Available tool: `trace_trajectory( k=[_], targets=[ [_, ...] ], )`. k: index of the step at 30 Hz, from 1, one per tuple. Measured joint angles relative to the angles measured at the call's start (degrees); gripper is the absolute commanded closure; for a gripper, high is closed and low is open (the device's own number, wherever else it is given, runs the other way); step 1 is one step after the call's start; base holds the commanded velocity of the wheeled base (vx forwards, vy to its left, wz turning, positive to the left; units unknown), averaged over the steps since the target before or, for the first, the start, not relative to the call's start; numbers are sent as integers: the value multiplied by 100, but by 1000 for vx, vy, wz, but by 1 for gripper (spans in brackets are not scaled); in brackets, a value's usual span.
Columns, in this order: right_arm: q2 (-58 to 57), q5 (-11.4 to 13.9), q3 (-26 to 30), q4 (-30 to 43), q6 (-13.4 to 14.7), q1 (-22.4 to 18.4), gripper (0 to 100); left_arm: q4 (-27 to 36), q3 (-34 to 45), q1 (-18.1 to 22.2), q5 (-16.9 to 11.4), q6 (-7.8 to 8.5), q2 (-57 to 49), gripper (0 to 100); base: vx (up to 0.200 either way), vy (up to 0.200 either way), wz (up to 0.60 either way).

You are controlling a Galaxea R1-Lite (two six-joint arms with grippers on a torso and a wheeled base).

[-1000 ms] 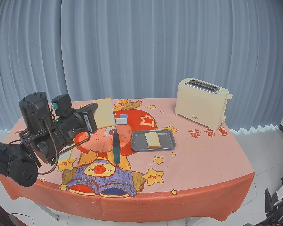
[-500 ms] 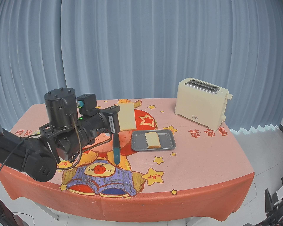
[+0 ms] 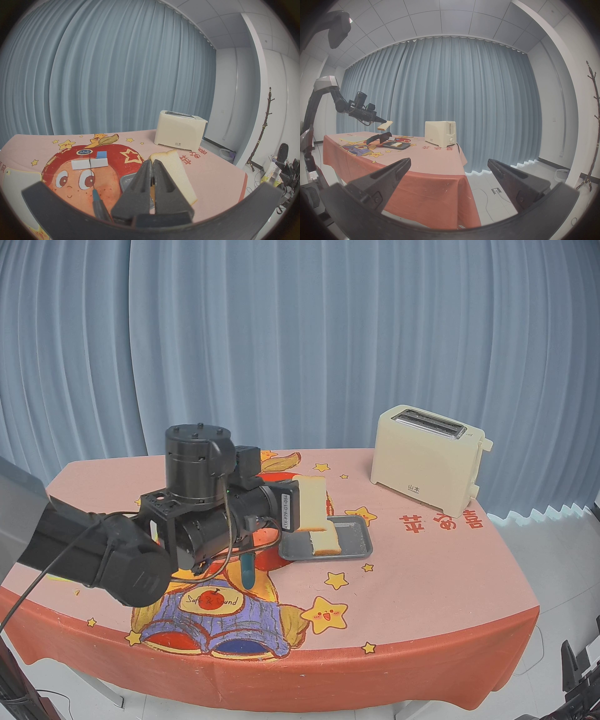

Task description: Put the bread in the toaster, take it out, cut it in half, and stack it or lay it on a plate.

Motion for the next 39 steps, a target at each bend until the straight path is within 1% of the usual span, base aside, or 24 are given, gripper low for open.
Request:
trace_trajectory(
  k=[3, 8, 12, 14, 18, 21, 29, 39],
  targets=[
    [0, 0, 0, -2, 0, 0, 0, 425, -433, 15, -126, -33, 200, 100, 0, 0, 0],
    [0, 0, 0, -2, 2, 0, 0, 1268, -1096, 74, -334, -266, 542, 100, 0, 0, 0],
    [0, -2, 0, 0, 0, 0, 0, 1870, -1474, 133, -417, -358, 752, 100, 0, 0, 0],
    [0, 0, 0, -2, 0, 0, 0, 2037, -1629, 168, -447, -394, 853, 100, 0, 0, 0],
    [0, 0, 2, -2, 0, 0, 0, 2078, -1857, 238, -486, -492, 1047, 100, 0, 0, 0],
    [0, 0, 5, -2, 0, 0, 0, 2092, -1994, 254, -489, -523, 1214, 100, 0, 0, 0],
    [0, 0, 0, -2, 0, 0, 0, 2098, -2431, 285, -467, -525, 1651, 100, 0, 0, 0],
    [0, 0, 0, -2, 0, 0, 0, 2064, -2470, 312, -467, -523, 1954, 100, 0, 0, 0]
  ],
)
